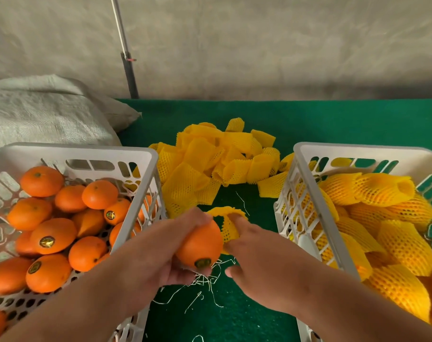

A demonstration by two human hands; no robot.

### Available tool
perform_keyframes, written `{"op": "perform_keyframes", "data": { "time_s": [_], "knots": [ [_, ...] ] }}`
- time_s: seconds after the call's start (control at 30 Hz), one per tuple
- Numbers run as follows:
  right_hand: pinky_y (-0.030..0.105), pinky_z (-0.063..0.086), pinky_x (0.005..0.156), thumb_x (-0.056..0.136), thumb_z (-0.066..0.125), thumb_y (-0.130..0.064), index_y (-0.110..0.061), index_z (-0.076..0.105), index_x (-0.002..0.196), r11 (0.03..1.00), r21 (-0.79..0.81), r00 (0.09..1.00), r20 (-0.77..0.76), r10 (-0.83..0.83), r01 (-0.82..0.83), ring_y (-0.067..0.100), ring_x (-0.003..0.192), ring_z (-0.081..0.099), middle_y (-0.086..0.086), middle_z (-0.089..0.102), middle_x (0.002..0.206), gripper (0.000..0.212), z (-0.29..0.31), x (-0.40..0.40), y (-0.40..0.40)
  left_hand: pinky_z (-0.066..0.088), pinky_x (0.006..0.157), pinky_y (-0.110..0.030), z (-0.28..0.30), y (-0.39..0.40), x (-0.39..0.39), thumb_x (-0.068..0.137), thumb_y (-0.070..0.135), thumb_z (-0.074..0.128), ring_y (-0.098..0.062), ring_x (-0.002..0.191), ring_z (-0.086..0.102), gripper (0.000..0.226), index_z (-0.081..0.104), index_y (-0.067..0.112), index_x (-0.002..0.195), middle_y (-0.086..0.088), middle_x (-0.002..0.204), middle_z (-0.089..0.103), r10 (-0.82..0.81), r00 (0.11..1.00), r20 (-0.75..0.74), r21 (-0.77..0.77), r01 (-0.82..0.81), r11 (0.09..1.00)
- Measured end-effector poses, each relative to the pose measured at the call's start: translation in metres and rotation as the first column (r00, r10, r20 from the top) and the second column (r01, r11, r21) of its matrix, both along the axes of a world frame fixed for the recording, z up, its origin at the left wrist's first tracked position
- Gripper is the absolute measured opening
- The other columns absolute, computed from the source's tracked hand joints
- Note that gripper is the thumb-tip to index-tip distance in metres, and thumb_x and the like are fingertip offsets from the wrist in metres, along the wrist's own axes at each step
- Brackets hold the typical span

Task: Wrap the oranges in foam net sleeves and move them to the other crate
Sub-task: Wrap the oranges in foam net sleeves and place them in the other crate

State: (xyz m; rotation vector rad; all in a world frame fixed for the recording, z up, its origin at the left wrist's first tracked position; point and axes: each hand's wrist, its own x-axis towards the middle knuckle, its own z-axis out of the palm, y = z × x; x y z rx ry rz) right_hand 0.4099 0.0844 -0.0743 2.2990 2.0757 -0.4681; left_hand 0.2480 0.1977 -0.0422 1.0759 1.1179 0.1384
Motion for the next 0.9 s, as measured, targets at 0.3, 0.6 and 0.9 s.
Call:
{"op": "perform_keyframes", "data": {
  "time_s": [0.3, 0.6, 0.9],
  "knots": [
    [0.036, 0.057, 0.081, 0.103, 0.052, -0.048, -0.029, 0.072, 0.113, 0.993, 0.080, 0.996, -0.017, 0.086, -0.085, 0.019, 0.088, 0.062, -0.001, 0.025, 0.152, 0.029, 0.009, -0.008, 0.002, 0.060, 0.054, -0.037, -0.006, 0.006, -0.006, 0.063, 0.027, 0.095, -0.044, 0.093, 0.075, 0.069, 0.065, 0.021, 0.125, -0.021, 0.104, 0.076, 0.162, 0.946, 0.282, -0.085, -0.144, 0.986],
    [0.029, 0.058, 0.086, 0.102, 0.055, -0.046, -0.036, 0.070, 0.123, 0.978, 0.189, 0.996, -0.020, 0.088, -0.082, 0.015, 0.091, 0.066, -0.003, 0.013, 0.164, 0.028, 0.010, -0.009, 0.001, 0.062, 0.054, -0.030, -0.005, -0.006, -0.003, 0.060, 0.077, 0.067, -0.014, 0.068, 0.075, 0.086, 0.055, 0.041, 0.136, -0.004, 0.094, 0.071, -0.049, 0.983, -0.176, 0.592, 0.145, 0.793],
    [0.028, 0.056, 0.090, 0.099, 0.059, -0.044, -0.034, 0.071, 0.124, 0.956, 0.278, 0.993, -0.038, 0.110, -0.096, 0.014, 0.104, 0.067, -0.007, 0.000, 0.169, 0.029, 0.014, -0.010, 0.000, 0.065, 0.072, -0.036, -0.010, -0.008, -0.003, 0.066, 0.090, 0.041, -0.019, 0.083, 0.073, 0.090, 0.034, 0.054, 0.149, 0.001, 0.107, 0.068, -0.020, 0.963, -0.270, 0.740, 0.220, 0.636]
  ]
}}
